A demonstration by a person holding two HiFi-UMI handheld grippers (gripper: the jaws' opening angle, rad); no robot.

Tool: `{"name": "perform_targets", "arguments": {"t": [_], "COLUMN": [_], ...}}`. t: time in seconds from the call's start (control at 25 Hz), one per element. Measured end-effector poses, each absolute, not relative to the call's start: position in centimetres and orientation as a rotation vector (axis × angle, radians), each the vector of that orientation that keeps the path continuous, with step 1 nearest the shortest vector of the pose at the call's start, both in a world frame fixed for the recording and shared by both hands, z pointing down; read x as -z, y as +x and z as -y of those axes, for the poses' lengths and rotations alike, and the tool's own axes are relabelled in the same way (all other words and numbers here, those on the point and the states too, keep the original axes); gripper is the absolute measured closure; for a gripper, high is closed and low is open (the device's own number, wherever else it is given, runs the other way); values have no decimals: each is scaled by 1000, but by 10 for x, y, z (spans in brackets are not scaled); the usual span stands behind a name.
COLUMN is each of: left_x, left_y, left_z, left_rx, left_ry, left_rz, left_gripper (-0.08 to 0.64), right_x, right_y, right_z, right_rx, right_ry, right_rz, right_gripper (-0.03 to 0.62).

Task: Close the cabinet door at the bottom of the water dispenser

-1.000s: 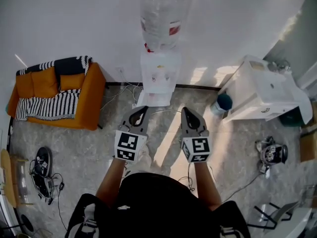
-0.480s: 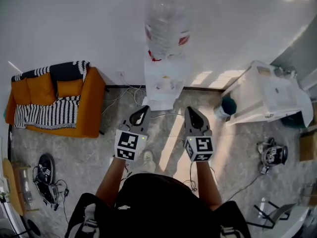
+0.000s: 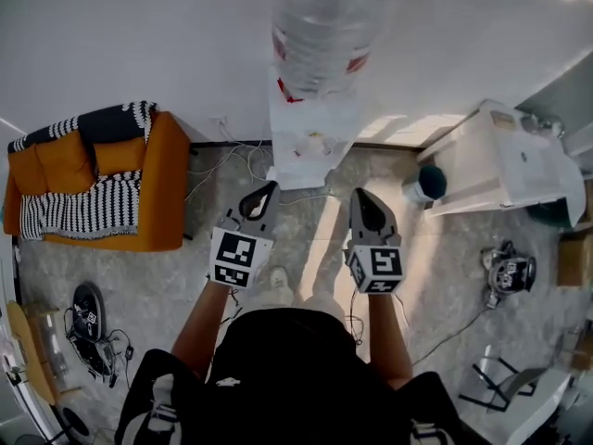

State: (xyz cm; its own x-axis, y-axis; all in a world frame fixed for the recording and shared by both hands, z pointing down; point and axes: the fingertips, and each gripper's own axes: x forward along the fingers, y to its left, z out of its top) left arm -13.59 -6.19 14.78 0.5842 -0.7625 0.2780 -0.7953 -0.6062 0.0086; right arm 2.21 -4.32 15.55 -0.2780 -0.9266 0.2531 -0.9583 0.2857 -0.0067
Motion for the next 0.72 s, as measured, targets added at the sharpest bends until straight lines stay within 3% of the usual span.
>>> {"name": "perform_targets", "arguments": {"t": [0.72], "left_x": [-248], "left_y": [-135], "left_z": [89], "left_rx": [-490], "left_ry": [2509], "left_rz": [1338], "left_gripper": [549], "right_x": [-258], "right_y": [23], "right_z": [85], "right_rx": [-489], "right_ry": [1591], "right_rz": [2316], "right_gripper": [558]}}
